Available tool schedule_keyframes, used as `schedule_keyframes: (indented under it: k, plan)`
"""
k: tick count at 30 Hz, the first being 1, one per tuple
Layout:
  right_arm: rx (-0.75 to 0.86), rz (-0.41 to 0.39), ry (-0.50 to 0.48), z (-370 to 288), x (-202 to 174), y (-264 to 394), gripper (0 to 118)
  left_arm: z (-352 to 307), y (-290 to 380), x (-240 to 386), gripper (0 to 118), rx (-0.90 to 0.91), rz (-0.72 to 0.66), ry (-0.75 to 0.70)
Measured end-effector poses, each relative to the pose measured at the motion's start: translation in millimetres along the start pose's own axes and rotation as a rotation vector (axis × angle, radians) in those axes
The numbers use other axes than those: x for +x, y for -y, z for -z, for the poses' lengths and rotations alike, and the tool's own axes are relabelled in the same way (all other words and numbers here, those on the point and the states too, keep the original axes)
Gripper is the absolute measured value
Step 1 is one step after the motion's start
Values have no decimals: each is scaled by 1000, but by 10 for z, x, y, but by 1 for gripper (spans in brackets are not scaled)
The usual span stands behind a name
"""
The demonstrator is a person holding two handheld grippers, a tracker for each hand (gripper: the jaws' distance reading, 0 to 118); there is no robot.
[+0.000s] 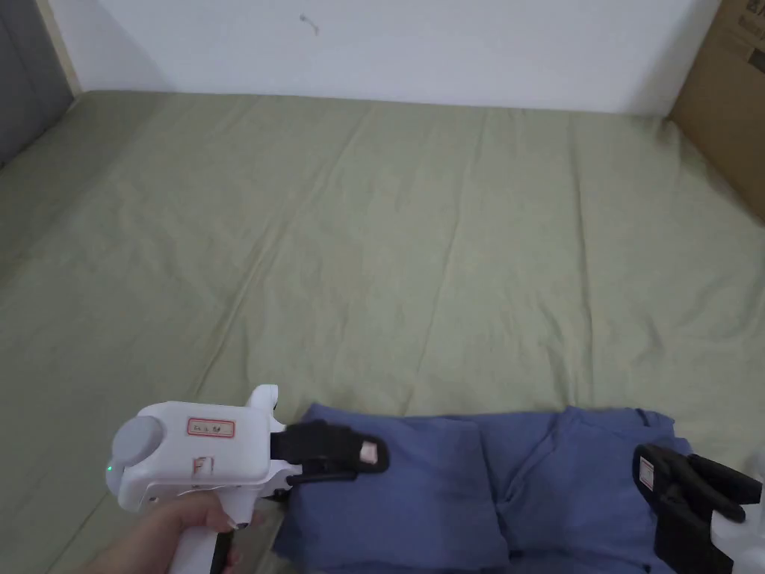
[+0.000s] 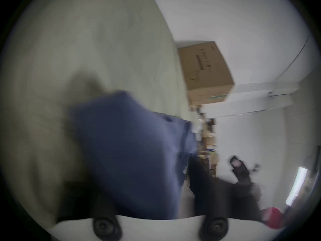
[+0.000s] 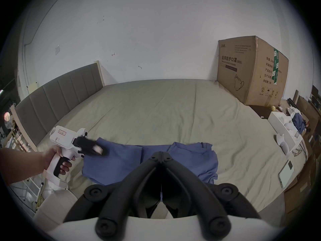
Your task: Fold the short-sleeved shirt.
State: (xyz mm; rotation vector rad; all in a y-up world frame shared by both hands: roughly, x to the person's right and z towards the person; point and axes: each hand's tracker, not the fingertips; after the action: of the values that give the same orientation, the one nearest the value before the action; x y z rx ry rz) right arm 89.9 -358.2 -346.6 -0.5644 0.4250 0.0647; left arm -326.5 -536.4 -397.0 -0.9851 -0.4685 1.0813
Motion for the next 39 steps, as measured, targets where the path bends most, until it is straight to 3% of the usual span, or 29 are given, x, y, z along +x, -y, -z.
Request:
schedule_keyframes:
  k: [1, 4, 8, 10, 14, 16, 19, 24, 25, 26, 27, 28, 29, 30, 34, 39]
  plan:
    - [-3, 0, 1, 0, -4, 4, 0, 24, 59, 1, 8, 13, 43, -149]
    - [-16, 7, -12, -28, -21, 11, 0, -77, 147, 113, 8, 23, 6, -56]
    - [-5, -4, -29, -104, -22, -2, 0, -534, 163, 463, 8, 21, 132, -164]
    - [11, -2, -41, -137, -6, 0, 0, -900, 155, 592, 8, 46, 201, -304]
    - [20, 28, -60, -175, 32, 61, 0, -1417, 174, 989, 8, 136, 265, -786]
    - [15, 43, -70, -186, 59, 113, 0, -1409, 206, 1195, 8, 132, 338, -882]
    - [7, 52, -74, -220, 114, 173, 0, -1208, 252, 1363, 8, 122, 313, -829]
    - [12, 79, -51, -326, 309, 195, 0, -291, 185, 1619, 10, 27, 218, -533]
    - [13, 86, -41, -347, 360, 191, 0, -69, 188, 1668, 17, -4, 207, -486]
    - [15, 92, -27, -368, 411, 187, 0, 144, 188, 1657, 33, -30, 183, -422]
    - [18, 98, -13, -383, 452, 188, 0, 317, 195, 1659, 67, -43, 168, -381]
    - [19, 105, -2, -397, 498, 191, 0, 527, 181, 1657, 94, -56, 161, -321]
    - [17, 115, 6, -403, 542, 196, 0, 691, 173, 1638, 110, -87, 142, -276]
    - [14, 124, 14, -406, 578, 202, 0, 791, 175, 1619, 116, -86, 106, -232]
    - [9, 152, 25, -403, 669, 237, 0, 680, 146, 1707, 116, -20, 84, -193]
    - [11, 171, 17, -359, 690, 270, 0, 162, 214, 1873, 115, 67, 340, -371]
